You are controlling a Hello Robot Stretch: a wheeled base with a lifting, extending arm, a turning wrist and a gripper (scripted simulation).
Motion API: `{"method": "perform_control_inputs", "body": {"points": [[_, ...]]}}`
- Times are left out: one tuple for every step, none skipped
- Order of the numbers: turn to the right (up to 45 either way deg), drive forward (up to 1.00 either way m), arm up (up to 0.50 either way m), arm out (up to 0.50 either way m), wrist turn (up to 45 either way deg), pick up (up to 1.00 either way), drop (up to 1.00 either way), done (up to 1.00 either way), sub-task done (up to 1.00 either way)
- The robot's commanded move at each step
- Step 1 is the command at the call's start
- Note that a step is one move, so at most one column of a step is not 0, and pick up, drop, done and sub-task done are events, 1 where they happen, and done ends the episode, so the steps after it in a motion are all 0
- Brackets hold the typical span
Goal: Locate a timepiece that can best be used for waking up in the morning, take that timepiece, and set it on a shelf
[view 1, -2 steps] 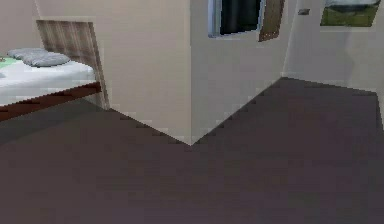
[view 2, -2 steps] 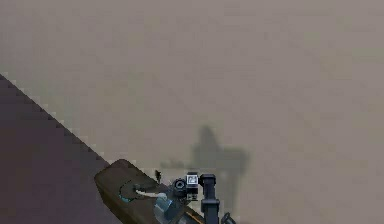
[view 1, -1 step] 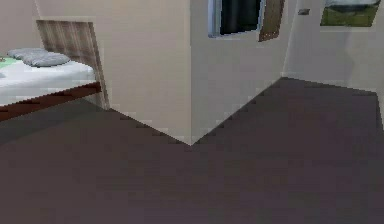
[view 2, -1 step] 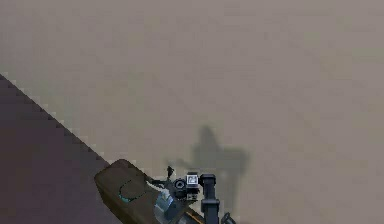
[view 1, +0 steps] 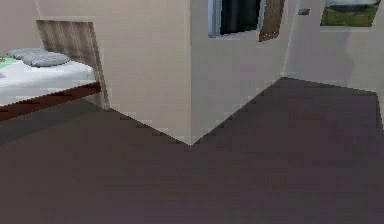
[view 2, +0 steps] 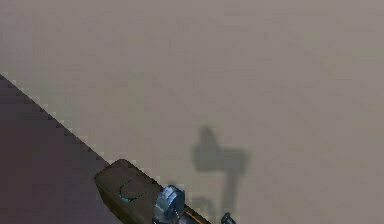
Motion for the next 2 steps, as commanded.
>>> {"method": "perform_control_inputs", "body": {"points": [[0.0,0.0,0.0,0.0,0.0,1.0,0.0,0.0,0.0],[0.0,0.0,0.1,0.0,0.0,0.0,0.0,0.0,0.0]]}}
